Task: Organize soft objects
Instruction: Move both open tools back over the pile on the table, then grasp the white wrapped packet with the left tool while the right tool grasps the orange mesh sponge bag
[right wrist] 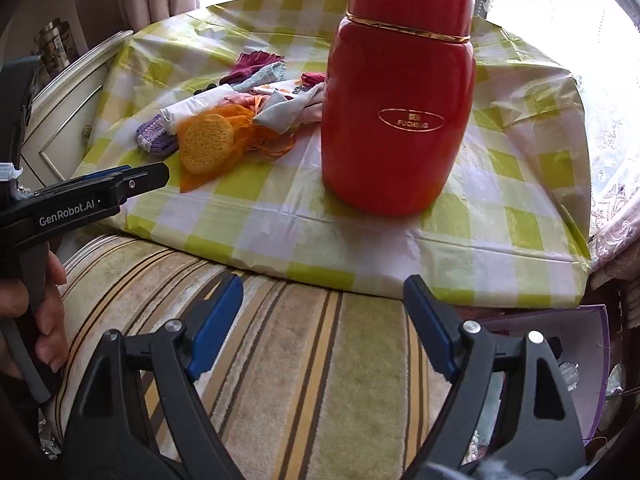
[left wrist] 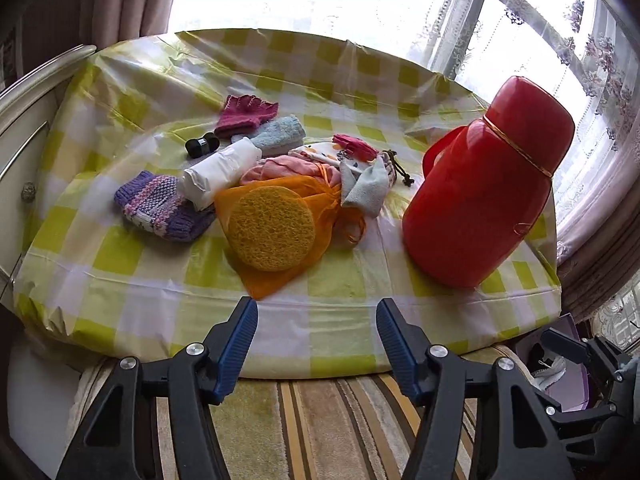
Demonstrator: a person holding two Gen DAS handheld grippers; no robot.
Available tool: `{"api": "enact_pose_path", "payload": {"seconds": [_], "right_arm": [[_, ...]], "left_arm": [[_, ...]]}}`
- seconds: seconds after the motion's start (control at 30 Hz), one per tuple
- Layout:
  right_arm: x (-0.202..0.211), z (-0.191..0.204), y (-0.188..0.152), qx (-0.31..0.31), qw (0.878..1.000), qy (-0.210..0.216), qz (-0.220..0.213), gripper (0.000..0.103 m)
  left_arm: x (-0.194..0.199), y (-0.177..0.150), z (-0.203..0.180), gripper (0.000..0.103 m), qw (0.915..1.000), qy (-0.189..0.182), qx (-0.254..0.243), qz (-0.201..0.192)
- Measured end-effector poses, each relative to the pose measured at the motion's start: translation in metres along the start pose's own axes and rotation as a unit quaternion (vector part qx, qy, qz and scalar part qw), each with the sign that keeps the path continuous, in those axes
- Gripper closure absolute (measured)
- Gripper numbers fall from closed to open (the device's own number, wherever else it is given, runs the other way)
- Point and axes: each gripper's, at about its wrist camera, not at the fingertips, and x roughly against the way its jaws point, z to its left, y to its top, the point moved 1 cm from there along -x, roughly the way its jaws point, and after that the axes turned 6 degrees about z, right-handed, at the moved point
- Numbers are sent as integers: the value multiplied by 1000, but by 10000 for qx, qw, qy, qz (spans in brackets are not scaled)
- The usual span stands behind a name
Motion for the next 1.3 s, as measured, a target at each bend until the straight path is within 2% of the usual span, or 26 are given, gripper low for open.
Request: {"api": "enact_pose_path", "payload": {"seconds": [0.3, 0.6, 0.73, 0.9, 1.07, 1.13, 1.2, 1.3], "right_arm": [[-32, 37, 37, 140, 9990, 432, 24, 19], [-70, 59, 78, -138, 9976, 670, 116, 19], [-89, 61, 93, -402, 9950, 890, 230, 19], [-109, 68, 106, -579, 9916, 1090, 377, 19], [-125, 79, 117, -635, 9908, 1131, 389, 19], [-131, 82, 120, -631, 9909, 1126, 389, 19], [-137, 84, 122, -651, 9908, 1118, 403, 19], [-146, 84, 124, -750, 9888, 1191, 490, 19]], "left_arm": [[-6, 21, 48, 58, 9991, 133, 340, -192], [-25, 66, 75, 58, 9986, 240, 269, -379], [-42, 93, 81, 58, 9991, 284, 122, -307], [-74, 120, 89, 58, 9994, 341, 31, -12], [-107, 133, 99, 58, 9989, 337, 51, 314], [-115, 133, 100, 58, 9990, 228, 14, 377], [-118, 133, 97, 66, 9992, 122, -73, 371], [-122, 131, 90, 71, 9990, 89, -260, 362]]}}
